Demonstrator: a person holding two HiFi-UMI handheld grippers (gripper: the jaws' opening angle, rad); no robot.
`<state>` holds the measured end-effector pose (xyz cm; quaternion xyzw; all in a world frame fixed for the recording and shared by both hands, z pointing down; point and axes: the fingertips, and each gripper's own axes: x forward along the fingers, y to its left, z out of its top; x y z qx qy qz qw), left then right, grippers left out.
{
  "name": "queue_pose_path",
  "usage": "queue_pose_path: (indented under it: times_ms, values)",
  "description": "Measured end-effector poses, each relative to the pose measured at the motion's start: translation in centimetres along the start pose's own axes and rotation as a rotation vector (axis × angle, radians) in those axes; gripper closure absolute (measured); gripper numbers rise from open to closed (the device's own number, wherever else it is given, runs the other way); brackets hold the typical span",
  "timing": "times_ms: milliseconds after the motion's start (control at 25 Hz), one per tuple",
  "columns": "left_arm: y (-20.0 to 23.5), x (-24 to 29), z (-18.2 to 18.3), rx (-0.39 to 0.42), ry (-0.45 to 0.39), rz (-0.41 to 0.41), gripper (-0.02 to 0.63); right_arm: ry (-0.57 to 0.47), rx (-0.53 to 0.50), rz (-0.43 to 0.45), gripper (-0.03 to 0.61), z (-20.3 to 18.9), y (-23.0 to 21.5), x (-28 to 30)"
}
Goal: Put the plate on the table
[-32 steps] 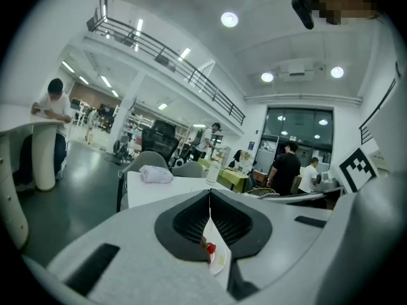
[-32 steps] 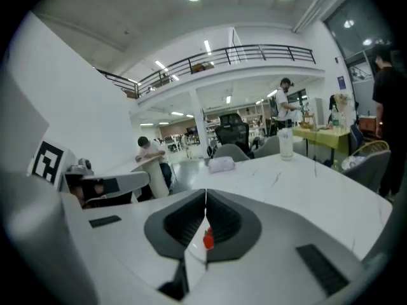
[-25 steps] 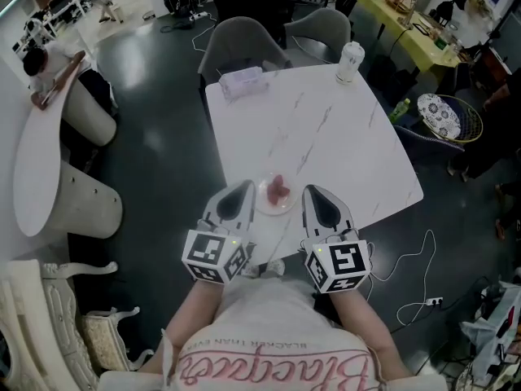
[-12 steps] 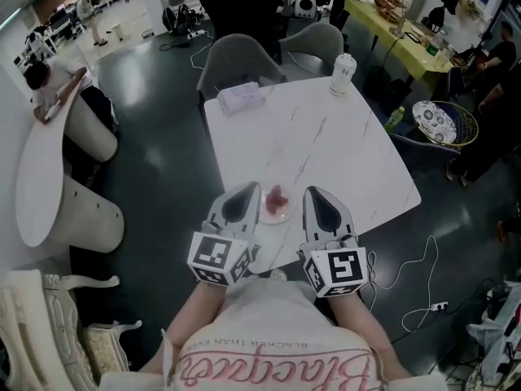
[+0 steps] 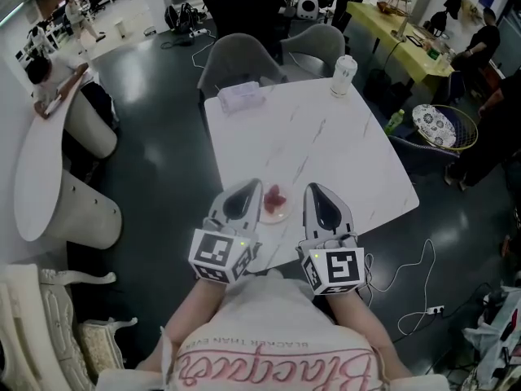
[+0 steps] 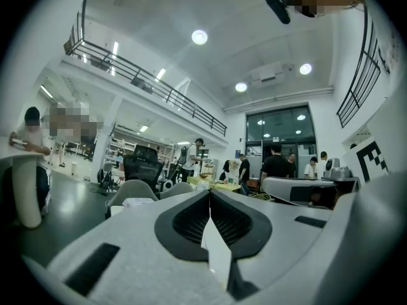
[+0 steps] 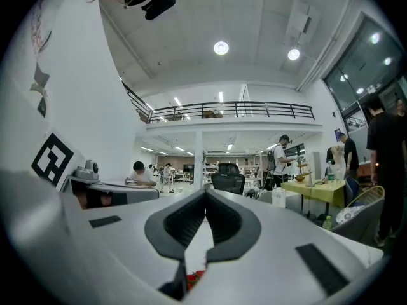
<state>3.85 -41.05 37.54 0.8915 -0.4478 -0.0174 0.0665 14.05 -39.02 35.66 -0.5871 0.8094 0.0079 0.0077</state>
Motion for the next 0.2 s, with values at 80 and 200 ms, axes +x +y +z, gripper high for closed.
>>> queue_pose_path:
  times_ms: [80, 200]
  values:
    - [0.12, -0.14, -0.24, -0.006, 0.005, 0.008, 0.609, 0.002, -0.002, -0.007, 0.574, -0.11, -0.06, -0.11]
    - [0.04, -0.38, -0.35, -0.014, 0.006, 0.015, 0.609, 0.008, 0.008, -0.004, 0.574, -0.3, -0.1, -0.34]
